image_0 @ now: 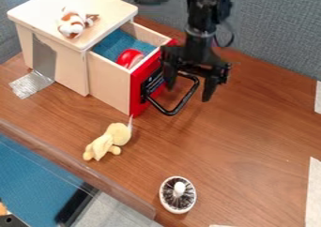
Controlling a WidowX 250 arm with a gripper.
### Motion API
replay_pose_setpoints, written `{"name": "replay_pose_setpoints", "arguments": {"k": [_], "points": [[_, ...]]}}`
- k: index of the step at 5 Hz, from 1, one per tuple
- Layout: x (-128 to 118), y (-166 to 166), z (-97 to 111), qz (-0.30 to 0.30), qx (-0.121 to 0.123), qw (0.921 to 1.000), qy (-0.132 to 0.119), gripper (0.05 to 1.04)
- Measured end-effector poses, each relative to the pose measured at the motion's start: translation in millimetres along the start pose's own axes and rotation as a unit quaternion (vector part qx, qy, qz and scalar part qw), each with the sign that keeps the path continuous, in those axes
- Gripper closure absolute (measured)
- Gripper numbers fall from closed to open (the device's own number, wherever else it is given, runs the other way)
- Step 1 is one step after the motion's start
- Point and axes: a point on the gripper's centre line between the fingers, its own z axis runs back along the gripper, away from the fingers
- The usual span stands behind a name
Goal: Closes the drawer
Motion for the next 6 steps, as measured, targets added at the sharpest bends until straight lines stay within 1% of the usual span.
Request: {"name": "replay_pose_setpoints", "arguments": {"k": [1,2,3,4,5,6], "points": [[-2,1,-19,-0.009,0.015,0.9996,0.020,0.083],[-8,-7,-28,-0.033,0.030,0.9986,0.029,0.133],[-9,-11,-28,-0.050,0.041,0.9976,0.024,0.419],[-8,-9,-28,-0.050,0.046,0.9975,0.021,0.721],[-8,-5,-30,-0.057,0.051,0.9969,0.020,0.914],[-5,12,-31,-0.047,0.066,0.9966,0.012,0.948]]}}
